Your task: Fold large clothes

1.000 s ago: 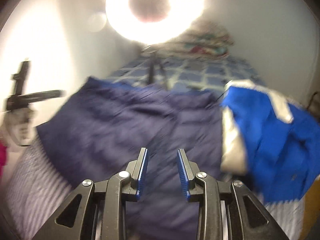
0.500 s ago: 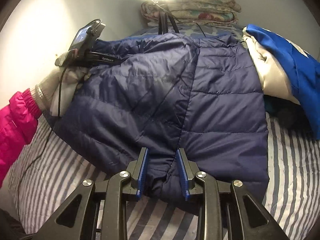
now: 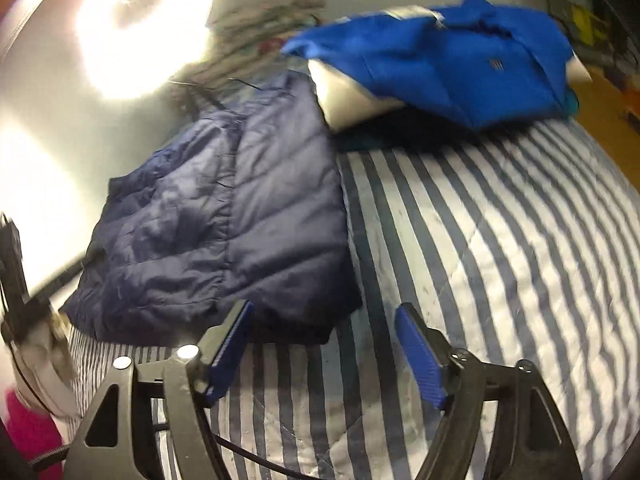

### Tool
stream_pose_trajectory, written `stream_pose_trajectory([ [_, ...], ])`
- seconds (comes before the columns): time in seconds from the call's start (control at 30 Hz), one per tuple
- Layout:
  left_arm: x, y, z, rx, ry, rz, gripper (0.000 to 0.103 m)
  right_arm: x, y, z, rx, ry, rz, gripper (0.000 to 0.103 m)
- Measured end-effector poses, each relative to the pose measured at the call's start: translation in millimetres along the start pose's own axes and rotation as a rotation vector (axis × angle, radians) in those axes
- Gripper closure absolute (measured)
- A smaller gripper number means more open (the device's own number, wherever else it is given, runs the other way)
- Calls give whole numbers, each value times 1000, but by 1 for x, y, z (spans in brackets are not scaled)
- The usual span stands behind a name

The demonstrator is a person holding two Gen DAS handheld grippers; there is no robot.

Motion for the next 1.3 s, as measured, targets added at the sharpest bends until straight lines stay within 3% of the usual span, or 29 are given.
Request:
stream_pose_trajectory([
  [0.07, -16, 0, -20, 18, 38, -13, 62, 1, 1, -7, 2, 0, -13, 25],
  [0.13, -27, -4, -26, 47, 0, -59, 61, 4, 3, -16, 16, 3, -34, 25],
  [0.2, -24, -7, -21, 57, 14, -68, 61, 7, 5, -26, 41, 16, -65, 25],
  [0.47, -6, 3, 96, 17, -81, 0, 62, 7, 1, -41, 87, 34, -234, 26],
  [0.53, -12, 11, 122, 5, -73, 34, 62, 7, -8, -46, 69, 16, -303, 36],
  [0.6, -21, 19, 147, -1, -64, 70, 62, 8, -8, -48, 65, 11, -328, 66],
  [0.7, -36, 31, 184, 11, -53, 104, 62, 17, 14, -37, 33, -10, -218, 85],
  [0.8, -56, 37, 225, -8, -49, 162, 62, 34, 45, -18, 7, -67, -68, 92],
  [1.0, -99, 24, 315, -188, -73, 422, 62, 60, 122, 19, -18, -210, 209, 96],
  [1.07, -109, 16, 330, -182, -101, 411, 62, 64, 144, 29, 3, -249, 261, 97],
  [1.2, -129, 4, 335, -59, -92, 298, 62, 66, 200, 42, 45, -312, 380, 97],
  [1.3, -134, 9, 337, -53, -76, 292, 62, 65, 241, 42, 72, -342, 455, 98],
])
Point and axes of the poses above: each gripper's, at about its wrist camera, not at the fingertips, and z roughly against the way its jaws point, y to its left, x to its top, the point moved 2 cm from there along -z, roughly the way its jaws point, and after that the axes turned 12 degrees about -y, right-handed, at the moved point
